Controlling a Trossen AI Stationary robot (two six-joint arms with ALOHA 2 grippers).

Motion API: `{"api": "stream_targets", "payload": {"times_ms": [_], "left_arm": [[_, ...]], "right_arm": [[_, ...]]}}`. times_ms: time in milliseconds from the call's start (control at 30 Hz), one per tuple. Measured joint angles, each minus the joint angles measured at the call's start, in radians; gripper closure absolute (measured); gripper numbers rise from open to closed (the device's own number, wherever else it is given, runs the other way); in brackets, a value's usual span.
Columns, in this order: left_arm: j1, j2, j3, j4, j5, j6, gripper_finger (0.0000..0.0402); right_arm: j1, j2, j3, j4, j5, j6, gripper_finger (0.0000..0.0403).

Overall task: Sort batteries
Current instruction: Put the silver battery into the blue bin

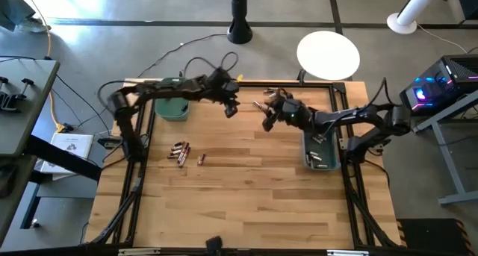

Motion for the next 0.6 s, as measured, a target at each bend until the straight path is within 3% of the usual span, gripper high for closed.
{"api": "stream_targets", "payload": {"times_ms": [167, 367, 467, 600], "left_arm": [[-0.103, -0.183, -0.265, 0.233, -0.050, -0.130, 0.0243], [-0.279, -0.319, -0.542, 0.597, -0.136, -0.292, 0.0243], [-0.343, -0.349, -0.612, 0.716, -0.190, -0.308, 0.0243], [-0.380, -0.376, -0.635, 0.728, -0.238, -0.309, 0.0243]], "right_arm": [[-0.053, 0.036, 0.005, 0.012, -0.051, -0.002, 0.0262], [-0.082, 0.208, 0.104, 0.000, -0.071, -0.013, 0.0191], [-0.106, 0.285, 0.180, -0.059, -0.068, 0.008, 0.0166], [-0.135, 0.364, 0.261, -0.163, -0.067, -0.013, 0.0161]]}}
